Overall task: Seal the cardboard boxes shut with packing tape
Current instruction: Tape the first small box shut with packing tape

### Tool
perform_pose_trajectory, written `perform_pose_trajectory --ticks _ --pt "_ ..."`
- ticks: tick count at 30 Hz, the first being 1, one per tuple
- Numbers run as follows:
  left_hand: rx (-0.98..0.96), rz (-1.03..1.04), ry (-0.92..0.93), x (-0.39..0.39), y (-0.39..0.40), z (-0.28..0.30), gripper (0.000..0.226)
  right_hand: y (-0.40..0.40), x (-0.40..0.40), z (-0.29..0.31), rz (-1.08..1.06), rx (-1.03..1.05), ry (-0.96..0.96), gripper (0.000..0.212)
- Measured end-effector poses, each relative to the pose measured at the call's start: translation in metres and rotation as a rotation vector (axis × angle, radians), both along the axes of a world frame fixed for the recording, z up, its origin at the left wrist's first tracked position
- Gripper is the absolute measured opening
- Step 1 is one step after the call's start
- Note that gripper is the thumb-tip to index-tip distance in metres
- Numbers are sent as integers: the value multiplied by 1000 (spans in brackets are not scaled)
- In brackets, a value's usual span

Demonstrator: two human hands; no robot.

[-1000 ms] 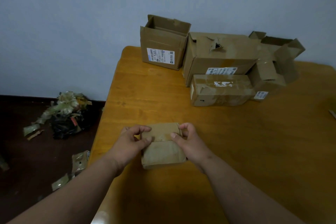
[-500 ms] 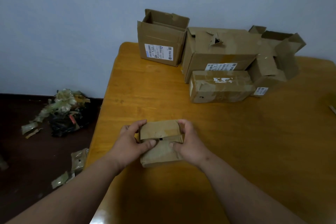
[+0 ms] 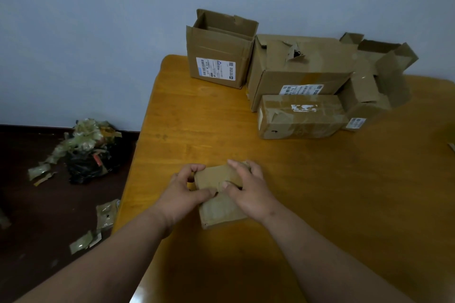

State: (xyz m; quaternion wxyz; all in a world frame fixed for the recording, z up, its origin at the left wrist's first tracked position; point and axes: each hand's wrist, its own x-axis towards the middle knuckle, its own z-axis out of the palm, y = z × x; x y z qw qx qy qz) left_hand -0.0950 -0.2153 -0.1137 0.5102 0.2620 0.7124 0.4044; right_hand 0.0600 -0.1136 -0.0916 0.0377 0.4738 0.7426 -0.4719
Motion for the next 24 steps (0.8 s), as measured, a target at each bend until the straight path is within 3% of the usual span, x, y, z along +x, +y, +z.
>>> perform_pose_trajectory --ticks 3,7,12,17,24 --pt "-2 30 9 -1 2 -4 38 -4 -6 -2 -55 67 -28 62" --pt "3 53 82 4 4 -10 42 -4 -8 -4 -108 83 -30 70" --pt "2 86 32 6 7 -9 41 3 -9 -2 -170 -36 -12 66" --pt "7 91 27 7 5 -10 38 -3 -16 0 -174 58 -78 76" --pt "-2 46 -22 2 4 -9 41 5 -5 1 -135 -81 -4 84"
